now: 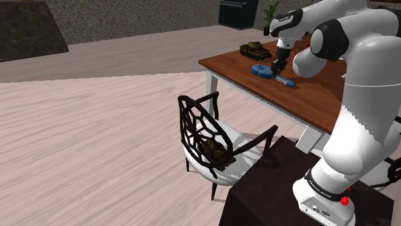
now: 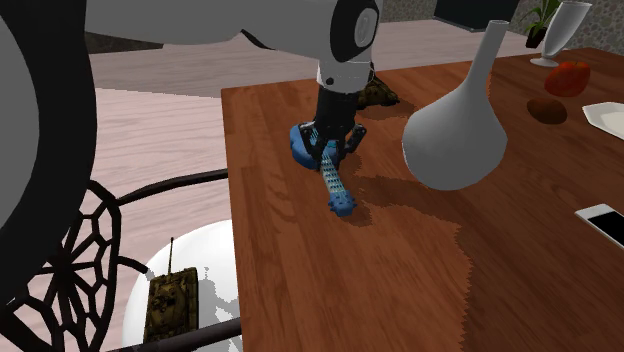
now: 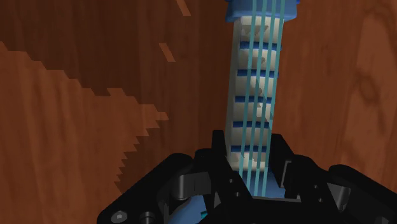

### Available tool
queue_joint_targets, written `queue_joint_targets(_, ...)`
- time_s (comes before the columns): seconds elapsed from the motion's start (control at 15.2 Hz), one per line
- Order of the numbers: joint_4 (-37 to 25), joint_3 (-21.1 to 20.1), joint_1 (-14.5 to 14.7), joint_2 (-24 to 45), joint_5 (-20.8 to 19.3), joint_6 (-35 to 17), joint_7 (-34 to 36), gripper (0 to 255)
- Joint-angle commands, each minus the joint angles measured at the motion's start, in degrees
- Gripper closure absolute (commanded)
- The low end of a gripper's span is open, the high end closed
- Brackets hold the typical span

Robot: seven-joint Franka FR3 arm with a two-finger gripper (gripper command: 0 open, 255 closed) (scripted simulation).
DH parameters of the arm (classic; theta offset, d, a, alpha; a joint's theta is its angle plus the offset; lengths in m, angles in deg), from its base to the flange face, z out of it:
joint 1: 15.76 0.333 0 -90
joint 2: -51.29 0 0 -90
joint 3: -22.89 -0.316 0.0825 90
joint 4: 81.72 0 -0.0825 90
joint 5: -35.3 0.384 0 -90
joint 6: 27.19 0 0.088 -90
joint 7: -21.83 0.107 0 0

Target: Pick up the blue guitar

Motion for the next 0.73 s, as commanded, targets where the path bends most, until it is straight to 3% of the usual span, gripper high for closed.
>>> queue_joint_targets(0.0, 0.0, 0.0, 0.0, 0.0, 0.0, 0.0, 0.0, 255)
queue_joint_targets(0.66, -4.4, 0.3, -0.3, -0.7, -0.6, 4.9, 0.7, 255)
